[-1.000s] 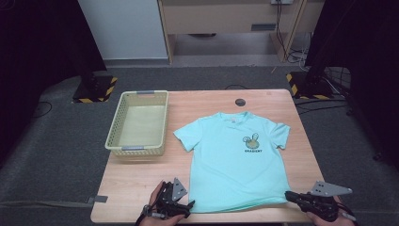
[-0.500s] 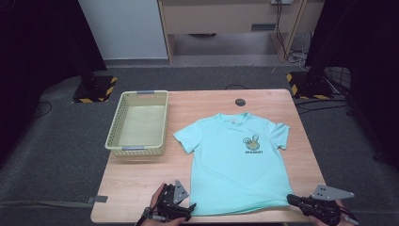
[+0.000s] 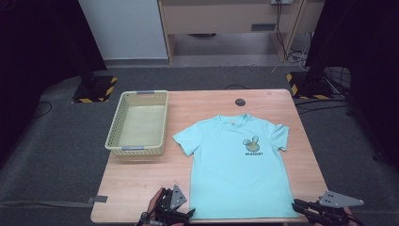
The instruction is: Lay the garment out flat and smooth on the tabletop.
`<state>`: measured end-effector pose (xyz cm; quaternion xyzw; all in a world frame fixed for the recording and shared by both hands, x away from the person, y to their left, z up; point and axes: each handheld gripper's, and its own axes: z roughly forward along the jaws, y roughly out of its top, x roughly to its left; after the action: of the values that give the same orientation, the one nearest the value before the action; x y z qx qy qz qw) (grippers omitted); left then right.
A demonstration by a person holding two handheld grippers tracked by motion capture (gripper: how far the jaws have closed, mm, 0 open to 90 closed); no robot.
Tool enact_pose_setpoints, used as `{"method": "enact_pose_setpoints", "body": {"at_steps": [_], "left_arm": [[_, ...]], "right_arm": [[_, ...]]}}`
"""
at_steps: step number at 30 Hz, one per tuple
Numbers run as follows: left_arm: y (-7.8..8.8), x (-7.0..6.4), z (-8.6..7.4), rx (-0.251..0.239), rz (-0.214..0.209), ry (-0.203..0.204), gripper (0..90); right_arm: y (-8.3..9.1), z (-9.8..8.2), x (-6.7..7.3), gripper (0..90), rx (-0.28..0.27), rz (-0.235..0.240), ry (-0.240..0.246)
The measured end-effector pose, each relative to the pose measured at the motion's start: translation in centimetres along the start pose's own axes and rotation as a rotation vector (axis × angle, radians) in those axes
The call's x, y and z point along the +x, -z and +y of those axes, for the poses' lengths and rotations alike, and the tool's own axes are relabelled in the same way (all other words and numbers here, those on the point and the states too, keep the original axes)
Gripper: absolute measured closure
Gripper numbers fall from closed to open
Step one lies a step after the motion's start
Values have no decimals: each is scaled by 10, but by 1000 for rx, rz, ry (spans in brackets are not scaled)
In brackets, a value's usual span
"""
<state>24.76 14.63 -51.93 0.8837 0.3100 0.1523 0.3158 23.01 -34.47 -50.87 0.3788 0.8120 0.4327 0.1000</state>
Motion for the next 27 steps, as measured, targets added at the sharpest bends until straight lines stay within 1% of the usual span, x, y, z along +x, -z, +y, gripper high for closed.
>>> {"method": "enact_pose_setpoints", "body": {"at_steps": [3, 5, 9, 10, 11, 13, 15, 17, 19, 20, 22, 26, 27], "left_arm": [[2, 0, 1, -3, 2, -6, 146], [3, 1, 2, -2, 2, -10, 142], [8, 5, 5, -22, 12, 2, 135], [8, 7, 6, -27, 15, 6, 129], [10, 8, 6, -27, 17, 8, 129], [11, 12, 8, -29, 22, 14, 126], [11, 15, 9, -25, 28, 21, 124], [12, 18, 11, -21, 32, 25, 123], [12, 21, 13, -23, 36, 30, 122], [12, 22, 14, -23, 36, 33, 121], [13, 24, 16, -28, 36, 39, 120], [14, 28, 21, -26, 44, 36, 120], [14, 30, 22, -25, 48, 38, 120]], "right_arm": [[4, -1, -2, 737, -4, -12, -8], [5, 0, -4, 696, -8, -22, -20], [4, 4, -9, 538, -6, -55, -48], [3, 9, -12, 447, -4, -71, -68], [3, 9, -12, 447, -4, -71, -68], [1, 13, -16, 366, -6, -87, -85], [-1, 18, -20, 300, 4, -97, -107], [-3, 23, -25, 274, -3, -112, -113], [-5, 28, -30, 219, 4, -123, -132], [-6, 30, -32, 215, 5, -128, -139], [-8, 35, -37, 190, 2, -138, -134], [-11, 45, -45, 157, 5, -149, -144], [-12, 48, -47, 165, 8, -154, -140]]}}
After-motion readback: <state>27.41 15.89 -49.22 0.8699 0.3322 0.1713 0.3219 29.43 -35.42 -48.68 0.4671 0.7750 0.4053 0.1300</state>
